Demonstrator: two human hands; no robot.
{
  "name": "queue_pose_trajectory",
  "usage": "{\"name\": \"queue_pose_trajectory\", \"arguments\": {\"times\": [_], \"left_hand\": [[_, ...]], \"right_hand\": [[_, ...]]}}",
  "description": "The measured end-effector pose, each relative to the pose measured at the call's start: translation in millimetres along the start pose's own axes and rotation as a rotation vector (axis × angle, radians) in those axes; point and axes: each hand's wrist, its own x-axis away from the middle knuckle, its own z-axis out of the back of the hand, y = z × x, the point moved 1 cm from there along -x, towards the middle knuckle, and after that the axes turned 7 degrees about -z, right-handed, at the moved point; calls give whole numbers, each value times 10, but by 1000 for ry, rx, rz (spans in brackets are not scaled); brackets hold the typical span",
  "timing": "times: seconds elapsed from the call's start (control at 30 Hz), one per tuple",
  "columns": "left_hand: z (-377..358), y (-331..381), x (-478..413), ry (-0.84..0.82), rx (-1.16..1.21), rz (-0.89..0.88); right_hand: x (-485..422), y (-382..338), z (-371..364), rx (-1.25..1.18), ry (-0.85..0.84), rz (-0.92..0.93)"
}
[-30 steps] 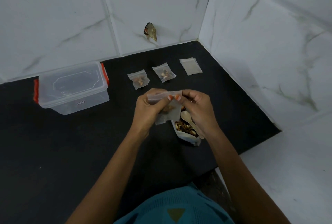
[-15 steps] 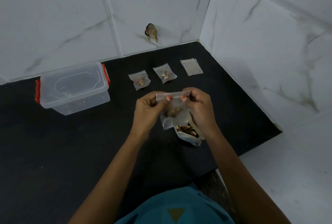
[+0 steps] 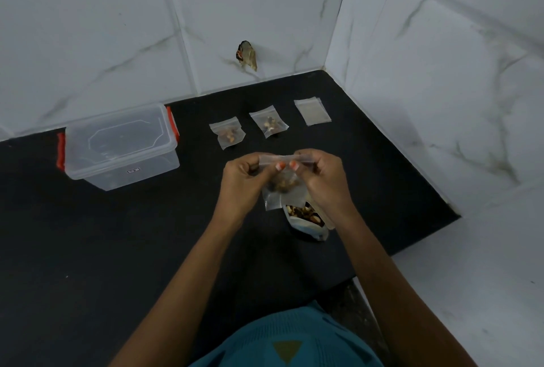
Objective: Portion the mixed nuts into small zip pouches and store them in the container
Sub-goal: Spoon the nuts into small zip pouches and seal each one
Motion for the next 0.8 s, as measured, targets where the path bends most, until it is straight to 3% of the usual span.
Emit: {"name": "queue_pose_trajectory", "arguments": {"times": [0.13,0.43,0.67,0.8], "left_hand": [[14,-18,30,10,58,32],[37,6,15,31,10,-3],[30,-24,51,7,22,11],[16,-32,87,19,67,37]], "right_hand": [[-1,6,-8,-35,44,27],[27,19,44,-192,-147,-78],[13,-20,6,132,9,105],[31,-27,-31,139,54,130]]}}
